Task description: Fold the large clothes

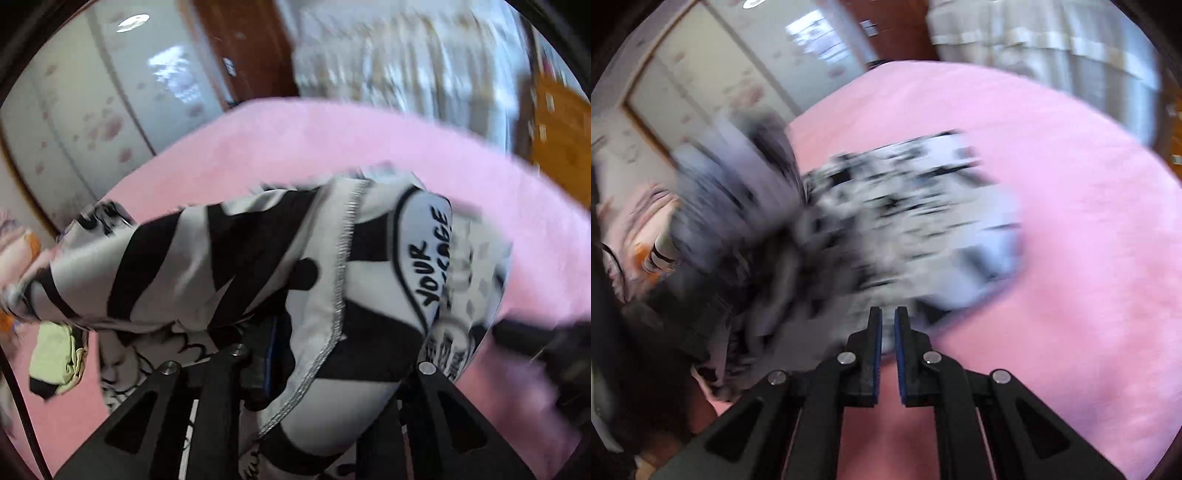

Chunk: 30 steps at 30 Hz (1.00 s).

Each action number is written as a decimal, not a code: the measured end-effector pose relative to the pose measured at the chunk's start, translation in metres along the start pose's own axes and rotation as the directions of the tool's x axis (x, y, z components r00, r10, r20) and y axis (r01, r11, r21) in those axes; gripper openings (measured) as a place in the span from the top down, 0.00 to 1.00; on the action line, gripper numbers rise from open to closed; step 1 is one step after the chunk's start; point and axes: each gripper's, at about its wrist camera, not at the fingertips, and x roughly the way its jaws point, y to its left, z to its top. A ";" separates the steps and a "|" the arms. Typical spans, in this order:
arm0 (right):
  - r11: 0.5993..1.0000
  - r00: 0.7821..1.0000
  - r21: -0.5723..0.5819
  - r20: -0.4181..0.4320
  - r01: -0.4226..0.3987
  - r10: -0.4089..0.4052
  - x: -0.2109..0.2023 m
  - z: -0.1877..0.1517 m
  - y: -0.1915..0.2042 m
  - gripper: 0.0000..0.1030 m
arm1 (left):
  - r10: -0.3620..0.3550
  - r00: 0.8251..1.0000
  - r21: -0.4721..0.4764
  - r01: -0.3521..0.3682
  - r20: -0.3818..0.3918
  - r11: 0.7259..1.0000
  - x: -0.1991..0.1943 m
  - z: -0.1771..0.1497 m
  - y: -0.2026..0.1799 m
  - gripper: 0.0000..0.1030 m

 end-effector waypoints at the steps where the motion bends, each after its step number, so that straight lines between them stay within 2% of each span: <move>1: 1.000 1.000 0.014 0.000 0.008 -0.008 -0.002 0.000 -0.008 0.93 | 0.025 1.000 0.036 -0.025 -0.007 0.999 0.008 -0.005 -0.011 0.79; 3: 0.999 1.000 0.032 0.002 0.013 -0.013 -0.003 0.000 -0.017 0.94 | 0.069 0.997 0.091 -0.070 0.016 0.993 0.010 -0.012 -0.024 0.75; 5: 0.999 1.000 0.031 0.004 0.015 -0.015 -0.004 0.001 -0.021 0.93 | 0.060 0.998 0.105 -0.063 0.026 0.992 0.005 -0.013 -0.024 0.66; 8: 1.000 1.000 0.025 0.007 0.009 -0.009 -0.005 0.005 -0.018 0.93 | -0.016 1.000 0.083 0.015 0.007 0.996 -0.004 -0.012 -0.015 0.45; 10: 1.000 1.000 0.014 0.014 -0.002 0.002 0.000 0.013 -0.010 0.93 | -0.102 0.995 0.050 0.101 0.005 0.994 -0.014 -0.004 -0.007 0.17; 11: 1.000 1.000 0.006 0.021 -0.007 0.007 -0.004 0.017 -0.016 0.93 | -0.147 0.989 0.038 0.146 0.007 0.989 -0.021 -0.004 -0.005 0.12; 13: 1.000 0.999 -0.007 0.028 -0.026 0.026 -0.005 0.025 -0.014 0.93 | -0.266 0.964 0.022 0.265 0.022 0.964 -0.041 -0.008 0.000 0.10; 15: 0.998 0.998 -0.024 0.034 -0.058 0.059 -0.007 0.038 -0.011 0.93 | -0.308 0.951 0.031 0.307 0.027 0.951 -0.055 -0.014 -0.005 0.10; 17: 0.995 0.995 -0.053 0.039 -0.088 0.091 -0.010 0.045 0.000 0.87 | -0.298 0.954 0.030 0.297 0.027 0.954 -0.069 -0.021 -0.005 0.10; 19: 0.988 0.992 -0.107 0.041 -0.112 0.116 -0.013 0.053 0.014 0.67 | -0.291 0.956 -0.002 0.291 0.025 0.957 -0.080 -0.030 0.002 0.10; 21: 0.973 0.990 -0.191 0.031 -0.132 0.141 -0.012 0.059 0.031 0.54 | -0.268 0.963 -0.047 0.269 0.033 0.962 -0.089 -0.038 0.018 0.10; 24: 0.935 0.991 -0.329 -0.010 -0.130 0.134 0.003 0.065 0.057 0.53 | -0.198 0.979 -0.146 0.204 0.056 0.968 -0.092 -0.051 0.051 0.10; 26: 0.908 0.990 -0.395 -0.045 -0.138 0.131 0.017 0.066 0.069 0.53 | -0.159 0.985 -0.246 0.171 0.068 0.954 -0.092 -0.060 0.081 0.10; 28: 0.881 0.986 -0.442 -0.092 -0.167 0.140 0.033 0.071 0.078 0.53 | -0.134 0.989 -0.352 0.149 0.066 0.924 -0.086 -0.070 0.111 0.10; 30: 0.857 0.978 -0.474 -0.142 -0.202 0.152 0.050 0.075 0.084 0.53 | -0.118 0.992 -0.472 0.123 0.041 0.873 -0.074 -0.080 0.144 0.10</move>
